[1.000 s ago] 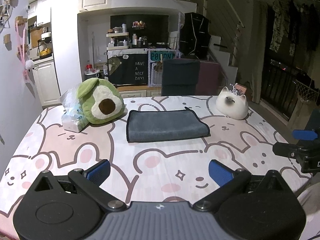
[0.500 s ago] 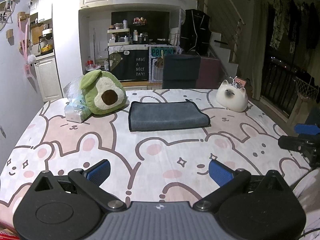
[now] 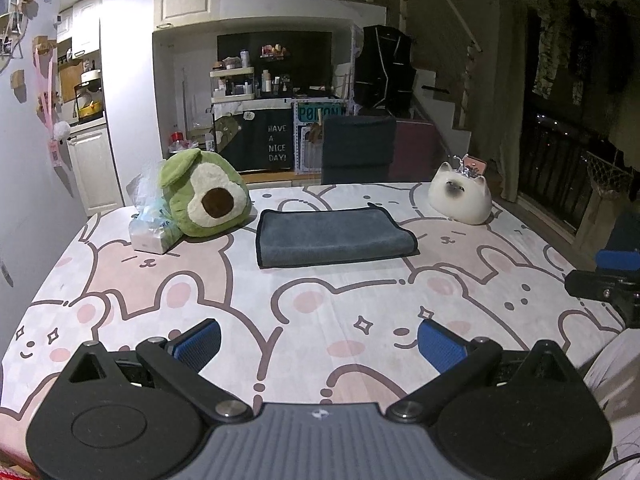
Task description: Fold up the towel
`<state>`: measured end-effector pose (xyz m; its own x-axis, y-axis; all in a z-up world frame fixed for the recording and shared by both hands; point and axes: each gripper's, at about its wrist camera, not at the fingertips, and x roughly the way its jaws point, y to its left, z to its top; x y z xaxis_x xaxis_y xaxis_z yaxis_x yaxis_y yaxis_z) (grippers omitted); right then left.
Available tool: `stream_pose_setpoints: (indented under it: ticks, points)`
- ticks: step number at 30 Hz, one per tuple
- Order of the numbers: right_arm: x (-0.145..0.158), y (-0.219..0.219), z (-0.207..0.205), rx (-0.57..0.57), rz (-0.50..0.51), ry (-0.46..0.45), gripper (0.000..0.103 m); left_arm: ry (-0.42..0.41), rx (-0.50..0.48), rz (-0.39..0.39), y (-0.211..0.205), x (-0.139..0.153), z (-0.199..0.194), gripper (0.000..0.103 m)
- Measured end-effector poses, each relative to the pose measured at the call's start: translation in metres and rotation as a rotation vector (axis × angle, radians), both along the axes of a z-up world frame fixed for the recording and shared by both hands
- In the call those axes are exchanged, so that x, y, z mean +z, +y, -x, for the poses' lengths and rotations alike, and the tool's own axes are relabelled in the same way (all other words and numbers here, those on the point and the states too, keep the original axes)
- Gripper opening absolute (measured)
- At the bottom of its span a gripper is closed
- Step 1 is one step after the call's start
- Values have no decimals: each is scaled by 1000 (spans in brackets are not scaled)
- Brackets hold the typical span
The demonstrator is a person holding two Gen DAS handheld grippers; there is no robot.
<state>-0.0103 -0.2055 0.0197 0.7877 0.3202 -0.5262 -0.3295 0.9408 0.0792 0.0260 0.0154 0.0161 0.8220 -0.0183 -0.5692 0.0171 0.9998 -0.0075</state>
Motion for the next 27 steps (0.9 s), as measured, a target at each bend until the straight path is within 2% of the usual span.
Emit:
stream_pose_setpoints:
  ticks: [10, 27]
  points:
    - [-7, 5, 3, -2, 35, -5, 103, -6, -4, 4, 0, 0, 2, 103]
    - [-11, -1, 4, 10, -6, 7, 103, -5, -2, 5, 0, 0, 3, 103]
